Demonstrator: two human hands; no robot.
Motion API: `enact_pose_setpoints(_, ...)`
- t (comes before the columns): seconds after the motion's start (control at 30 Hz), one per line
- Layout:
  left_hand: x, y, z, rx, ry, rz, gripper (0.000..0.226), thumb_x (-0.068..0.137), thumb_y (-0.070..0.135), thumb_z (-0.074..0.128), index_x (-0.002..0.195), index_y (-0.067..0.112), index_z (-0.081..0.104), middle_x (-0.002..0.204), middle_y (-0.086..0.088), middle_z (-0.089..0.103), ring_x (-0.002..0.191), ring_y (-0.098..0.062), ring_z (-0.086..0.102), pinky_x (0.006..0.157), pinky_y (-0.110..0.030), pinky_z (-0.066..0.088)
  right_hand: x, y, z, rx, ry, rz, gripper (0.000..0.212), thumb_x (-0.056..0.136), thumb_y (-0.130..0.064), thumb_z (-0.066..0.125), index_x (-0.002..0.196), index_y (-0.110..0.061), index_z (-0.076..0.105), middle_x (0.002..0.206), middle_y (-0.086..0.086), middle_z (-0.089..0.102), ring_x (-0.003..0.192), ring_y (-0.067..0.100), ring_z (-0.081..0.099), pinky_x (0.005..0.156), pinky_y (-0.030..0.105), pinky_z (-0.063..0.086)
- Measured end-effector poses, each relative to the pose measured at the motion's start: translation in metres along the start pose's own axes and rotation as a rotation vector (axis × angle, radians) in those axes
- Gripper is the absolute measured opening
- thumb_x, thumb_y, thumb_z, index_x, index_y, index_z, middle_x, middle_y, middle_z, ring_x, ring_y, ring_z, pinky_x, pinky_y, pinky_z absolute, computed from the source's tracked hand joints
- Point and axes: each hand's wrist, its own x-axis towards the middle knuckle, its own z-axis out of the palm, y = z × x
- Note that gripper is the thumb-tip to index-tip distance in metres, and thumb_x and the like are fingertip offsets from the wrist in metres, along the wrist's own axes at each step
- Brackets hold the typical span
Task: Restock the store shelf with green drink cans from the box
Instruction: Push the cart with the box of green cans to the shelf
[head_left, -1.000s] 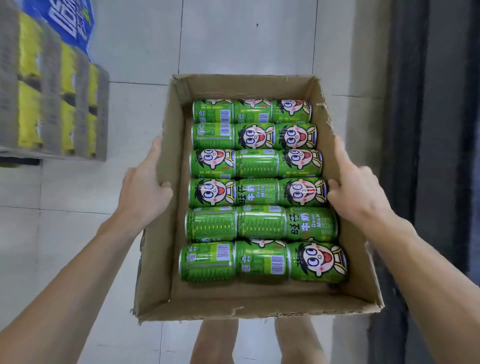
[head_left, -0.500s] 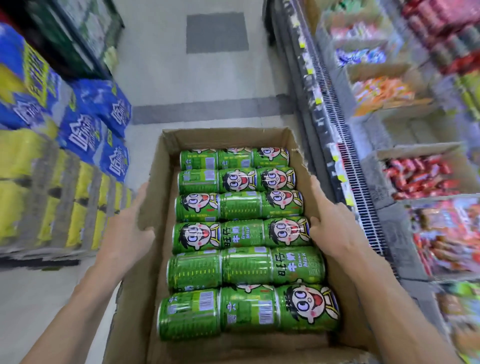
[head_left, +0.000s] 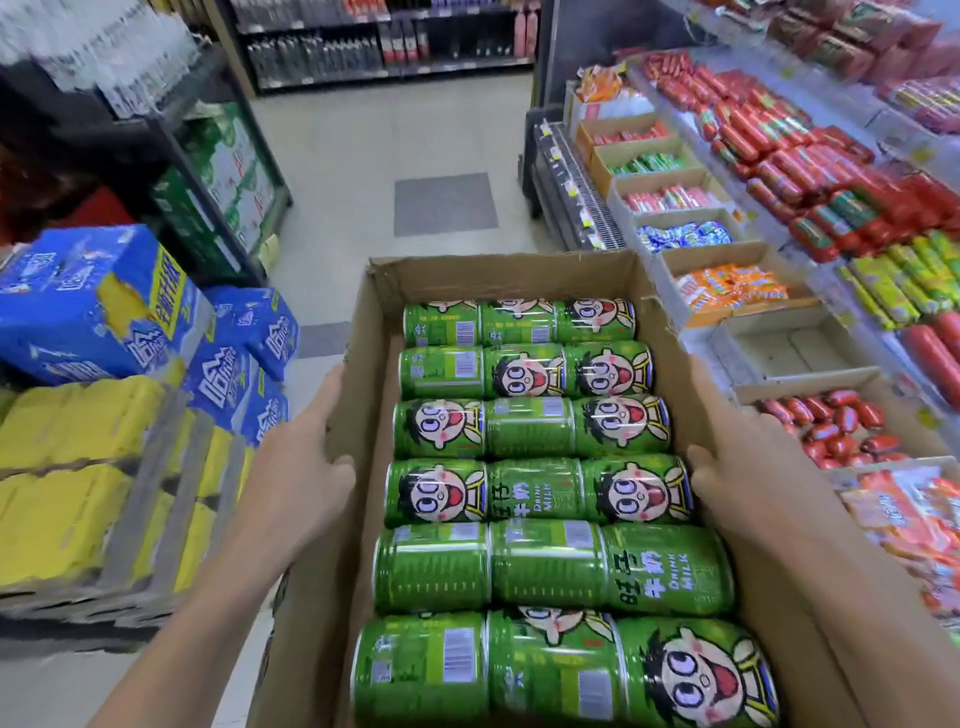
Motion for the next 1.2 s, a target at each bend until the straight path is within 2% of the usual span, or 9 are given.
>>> enact_pose_setpoints(0.1, 0.02, 0.014, 0.005, -0.015, 0.026, 0.013, 0.096, 0.081, 0.004, 0.066, 0.151, 0.046, 0.016, 0.073, -0.013, 0.062, 0.066, -0.026, 0.057, 0.056, -0.03, 0.038, 0.028, 0.006, -0.004, -0.007, 0.002, 0.017, 0.094, 0.085, -0.004, 0.055, 0.156, -0.036, 0.002, 0.08, 0.022, 0.058, 0.08, 0.039, 0.06, 0.067, 0.044, 0.051)
enact_pose_setpoints(0.23, 0.055, 0.039, 0.016, -0.063, 0.063, -0.034, 0.096, 0.082, 0.004, 0.067, 0.15, 0.048, 0.016, 0.11, -0.022, 0.067, 0.105, -0.036, 0.061, 0.078, -0.037, 0.046, 0.083, 0.02, -0.02, 0.005, 0.062, -0.036, 0.098, 0.082, -0.001, 0.057, 0.153, -0.041, 0.003, 0.103, 0.022, 0.063, 0.086, 0.042, 0.061, 0.068, 0.046, 0.053)
enact_pose_setpoints(0.4, 0.099, 0.074, 0.028, -0.08, 0.161, -0.037, 0.096, 0.08, 0.002, 0.07, 0.149, 0.048, 0.022, 0.121, -0.021, 0.064, 0.109, -0.041, 0.058, 0.08, -0.042, 0.045, 0.144, 0.031, -0.046, -0.047, 0.033, -0.053, 0.095, 0.088, -0.004, 0.054, 0.156, -0.033, -0.007, 0.083, 0.016, 0.056, 0.067, 0.032, 0.05, 0.059, 0.04, 0.038)
enact_pose_setpoints(0.5, 0.133, 0.091, 0.033, -0.062, 0.115, -0.071, 0.104, 0.081, 0.005, 0.07, 0.138, 0.068, 0.01, 0.128, -0.016, 0.062, 0.119, -0.04, 0.054, 0.093, -0.051, 0.048, 0.178, 0.037, -0.055, -0.025, -0.024, -0.026, 0.095, 0.089, -0.004, 0.052, 0.155, -0.033, -0.01, 0.073, 0.012, 0.053, 0.057, 0.023, 0.033, 0.059, 0.041, 0.038)
enact_pose_setpoints(0.6, 0.17, 0.106, 0.039, -0.046, 0.108, -0.086, 0.103, 0.081, 0.006, 0.07, 0.139, 0.065, 0.009, 0.125, -0.015, 0.064, 0.114, -0.04, 0.056, 0.089, -0.052, 0.049, 0.213, 0.04, -0.057, -0.001, -0.031, -0.006, 0.094, 0.091, -0.004, 0.052, 0.155, -0.034, -0.01, 0.073, 0.013, 0.05, 0.074, 0.037, 0.052, 0.066, 0.04, 0.046)
enact_pose_setpoints(0.73, 0.234, 0.121, 0.049, -0.044, 0.105, -0.083, 0.092, 0.081, 0.003, 0.07, 0.15, 0.04, 0.024, 0.117, -0.024, 0.064, 0.105, -0.042, 0.059, 0.085, -0.046, 0.045, 0.272, 0.044, -0.053, 0.051, -0.009, 0.007, 0.092, 0.09, -0.005, 0.053, 0.155, -0.036, -0.003, 0.098, 0.024, 0.063, 0.086, 0.042, 0.056, 0.063, 0.042, 0.041)
enact_pose_setpoints(0.93, 0.353, 0.132, 0.052, -0.063, 0.095, -0.048, 0.093, 0.081, 0.002, 0.07, 0.15, 0.041, 0.023, 0.11, -0.027, 0.065, 0.101, -0.042, 0.06, 0.085, -0.045, 0.045, 0.387, 0.025, -0.045, 0.002, 0.032, 0.0, 0.091, 0.09, -0.008, 0.056, 0.157, -0.032, 0.0, 0.099, 0.026, 0.065, 0.086, 0.042, 0.059, 0.061, 0.042, 0.036)
enact_pose_setpoints(1.03, 0.429, 0.134, 0.043, -0.036, 0.085, -0.046, 0.093, 0.081, 0.002, 0.069, 0.151, 0.042, 0.022, 0.097, -0.029, 0.065, 0.099, -0.044, 0.059, 0.083, -0.045, 0.044, 0.453, 0.006, -0.046, -0.012, 0.046, -0.015, 0.091, 0.09, -0.008, 0.057, 0.156, -0.03, 0.0, 0.119, 0.024, 0.062, 0.089, 0.041, 0.06, 0.06, 0.04, 0.032)
enact_pose_setpoints(1.2, 0.544, 0.135, 0.031, -0.052, 0.086, -0.031, 0.095, 0.081, 0.003, 0.069, 0.149, 0.047, 0.021, 0.104, -0.024, 0.068, 0.1, -0.041, 0.062, 0.078, -0.042, 0.044, 0.558, -0.032, -0.049, -0.03, 0.08, -0.021, 0.095, 0.09, -0.007, 0.056, 0.155, -0.038, -0.006, 0.143, 0.019, 0.049, 0.087, 0.041, 0.061, 0.061, 0.039, 0.035)
